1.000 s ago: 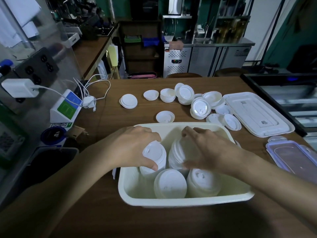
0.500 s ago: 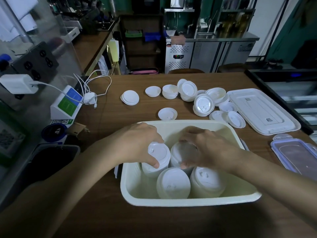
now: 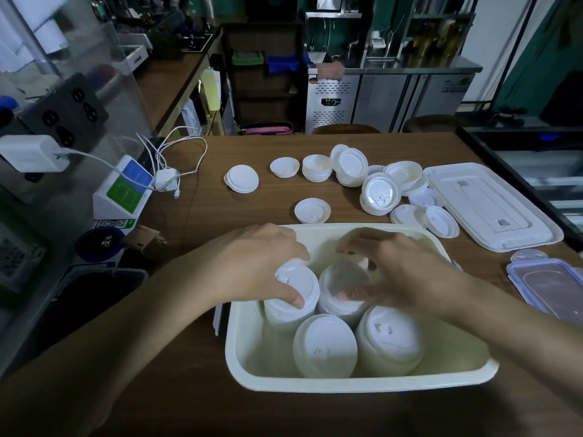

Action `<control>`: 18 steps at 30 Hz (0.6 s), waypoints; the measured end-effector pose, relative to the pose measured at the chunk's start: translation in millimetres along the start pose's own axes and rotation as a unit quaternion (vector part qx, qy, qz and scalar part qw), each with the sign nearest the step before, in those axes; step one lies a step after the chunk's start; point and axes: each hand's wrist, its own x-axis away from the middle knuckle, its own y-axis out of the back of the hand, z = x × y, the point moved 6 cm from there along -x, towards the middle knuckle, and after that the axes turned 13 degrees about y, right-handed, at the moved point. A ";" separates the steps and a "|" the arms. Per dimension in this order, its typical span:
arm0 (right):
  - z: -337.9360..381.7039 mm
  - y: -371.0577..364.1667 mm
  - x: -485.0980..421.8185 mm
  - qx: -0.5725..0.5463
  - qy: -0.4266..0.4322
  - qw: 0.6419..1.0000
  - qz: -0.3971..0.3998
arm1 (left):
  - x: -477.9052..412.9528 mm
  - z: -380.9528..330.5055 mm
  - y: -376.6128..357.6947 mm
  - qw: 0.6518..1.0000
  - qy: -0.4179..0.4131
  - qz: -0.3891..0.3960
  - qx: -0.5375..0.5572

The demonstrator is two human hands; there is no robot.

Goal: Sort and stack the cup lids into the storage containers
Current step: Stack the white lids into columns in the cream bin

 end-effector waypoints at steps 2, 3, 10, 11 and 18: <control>-0.2 15.7 -1.1 -0.027 0.018 0.998 -0.052 | -2.9 -0.9 16.4 0.998 -0.025 -0.026 0.050; -0.7 25.1 -1.5 -0.050 0.029 0.995 -0.084 | -4.8 -2.3 25.7 0.995 -0.045 -0.042 0.084; -47.4 61.7 -23.9 -0.139 0.005 0.973 -0.187 | -61.5 23.8 54.7 0.956 -0.055 -0.068 0.281; -59.5 60.0 -28.1 -0.148 -0.011 0.971 -0.188 | -74.0 31.6 51.7 0.954 -0.041 -0.064 0.289; -140.1 37.0 -56.5 -0.115 -0.081 0.972 -0.186 | -153.2 62.8 10.3 0.967 0.002 -0.058 0.247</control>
